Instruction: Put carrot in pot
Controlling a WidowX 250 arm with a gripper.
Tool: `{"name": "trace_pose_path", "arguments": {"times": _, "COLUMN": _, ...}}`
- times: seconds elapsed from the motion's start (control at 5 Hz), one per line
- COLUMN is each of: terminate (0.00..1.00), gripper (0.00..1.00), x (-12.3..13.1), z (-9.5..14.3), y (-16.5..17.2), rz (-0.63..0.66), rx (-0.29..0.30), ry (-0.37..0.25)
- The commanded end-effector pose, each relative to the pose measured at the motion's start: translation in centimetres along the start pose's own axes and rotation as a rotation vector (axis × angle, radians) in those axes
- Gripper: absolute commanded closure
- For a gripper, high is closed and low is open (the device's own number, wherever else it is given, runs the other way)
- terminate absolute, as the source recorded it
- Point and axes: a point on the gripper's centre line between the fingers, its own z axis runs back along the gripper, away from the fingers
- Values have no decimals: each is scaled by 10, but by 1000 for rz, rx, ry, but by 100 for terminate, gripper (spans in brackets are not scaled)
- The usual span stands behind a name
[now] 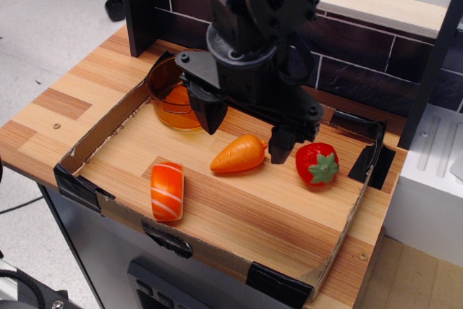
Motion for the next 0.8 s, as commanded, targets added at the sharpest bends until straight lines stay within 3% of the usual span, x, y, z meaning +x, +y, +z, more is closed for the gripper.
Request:
{"name": "trace_pose_path", "arguments": {"times": 0.0, "terminate": 0, "gripper": 0, "x": 0, "z": 0, "y": 0, "rz": 0, "rx": 0, "ry": 0}}
{"name": "trace_pose_path", "arguments": {"times": 0.2, "terminate": 0, "gripper": 0, "x": 9, "z": 4, "y": 22, "rz": -149, "rx": -45, "ry": 29}}
{"name": "trace_pose_path", "arguments": {"times": 0.4, "terminate": 0, "gripper": 0, "x": 19, "z": -5, "y": 36, "rz": -387, "rx": -83, "ry": 90}}
{"name": "trace_pose_path", "arguments": {"times": 0.6, "terminate": 0, "gripper": 0, "x": 35, "z": -17, "y": 36, "rz": -631, "rx": -129, "ry": 101}}
